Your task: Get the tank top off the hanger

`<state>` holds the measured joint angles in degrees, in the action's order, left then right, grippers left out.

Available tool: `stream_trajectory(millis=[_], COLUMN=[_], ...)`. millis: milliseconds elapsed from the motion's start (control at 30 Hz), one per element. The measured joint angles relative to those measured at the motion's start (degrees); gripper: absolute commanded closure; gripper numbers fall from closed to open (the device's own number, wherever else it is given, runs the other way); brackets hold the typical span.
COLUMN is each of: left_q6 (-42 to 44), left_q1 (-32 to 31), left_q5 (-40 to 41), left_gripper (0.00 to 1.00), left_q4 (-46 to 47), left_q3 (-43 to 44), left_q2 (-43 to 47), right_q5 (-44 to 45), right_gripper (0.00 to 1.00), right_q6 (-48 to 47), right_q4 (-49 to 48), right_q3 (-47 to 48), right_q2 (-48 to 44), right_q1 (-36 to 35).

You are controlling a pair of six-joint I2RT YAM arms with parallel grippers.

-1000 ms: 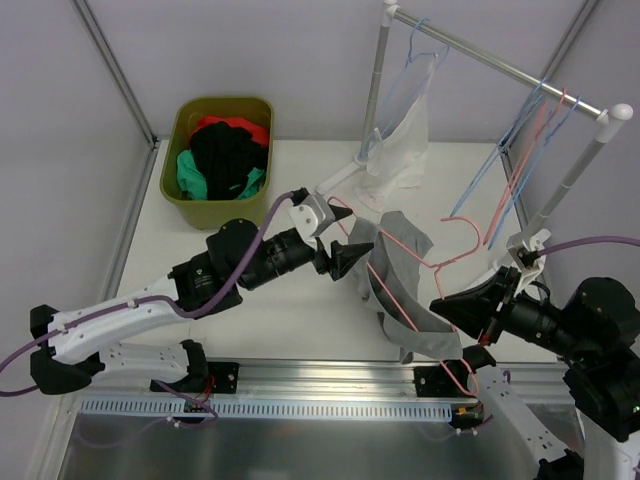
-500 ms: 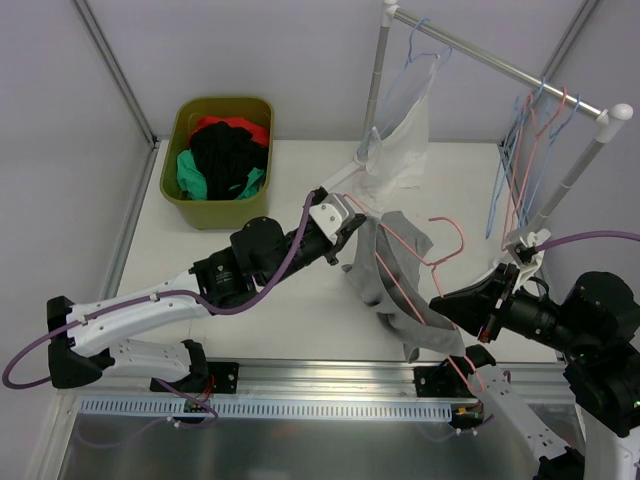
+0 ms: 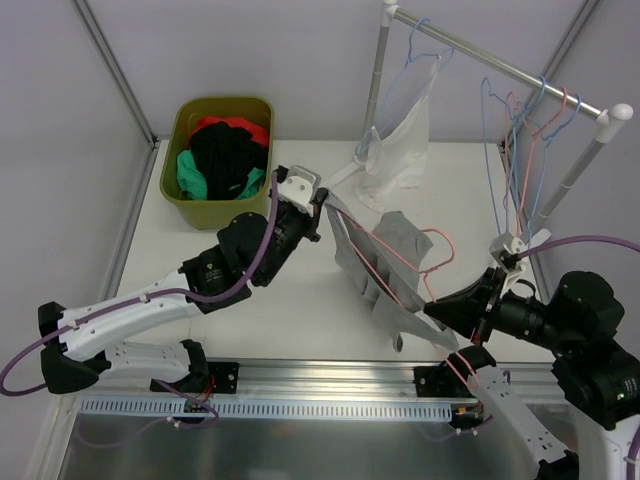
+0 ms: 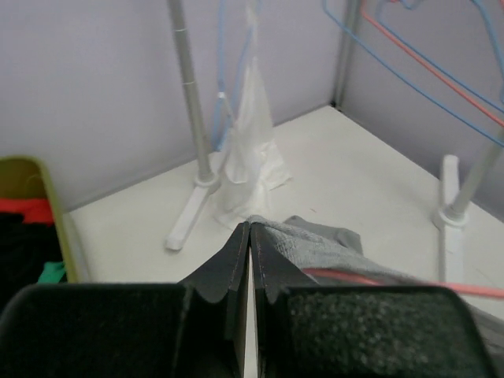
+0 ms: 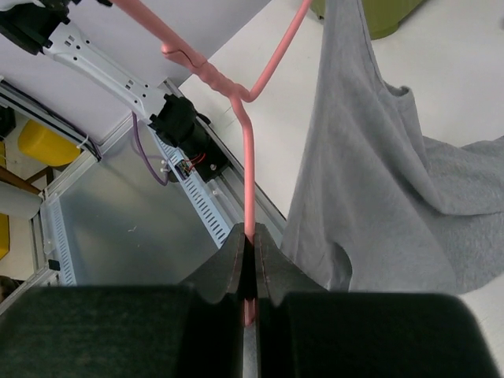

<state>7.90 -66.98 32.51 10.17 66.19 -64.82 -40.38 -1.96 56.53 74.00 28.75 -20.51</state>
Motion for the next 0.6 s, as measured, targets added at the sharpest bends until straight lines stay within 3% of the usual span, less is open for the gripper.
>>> stream_trajectory(millis=[167, 333, 467, 600], left_q6=[-4.4, -10.3, -13.4, -15.0], left_q1=[3.9, 6.7, 7.1, 7.5], left_q5=[7.5, 8.5, 4.9, -7.5], left_gripper=[1.0, 1.0, 1.0, 1.0], left_q4=[-1.2, -5.2, -7.2, -7.0], left_q3=[-0.6, -0.8, -2.7, -6.8], left_q2=[3.2, 5.4, 6.1, 8.2], right_q5=[-1.8, -3.2, -3.3, 0.0], right_gripper=[1.0, 1.0, 1.0, 1.0], right_q6=[-1.7, -3.3, -3.9, -1.8], right_q4=[-0.6, -2.4, -5.6, -13.6], right_q3=[-0.7, -0.6, -1.1, -5.9], right_q2=[-3.0, -5.8, -7.9, -11.6], right_q1=[0.0, 0.0, 0.0, 0.0])
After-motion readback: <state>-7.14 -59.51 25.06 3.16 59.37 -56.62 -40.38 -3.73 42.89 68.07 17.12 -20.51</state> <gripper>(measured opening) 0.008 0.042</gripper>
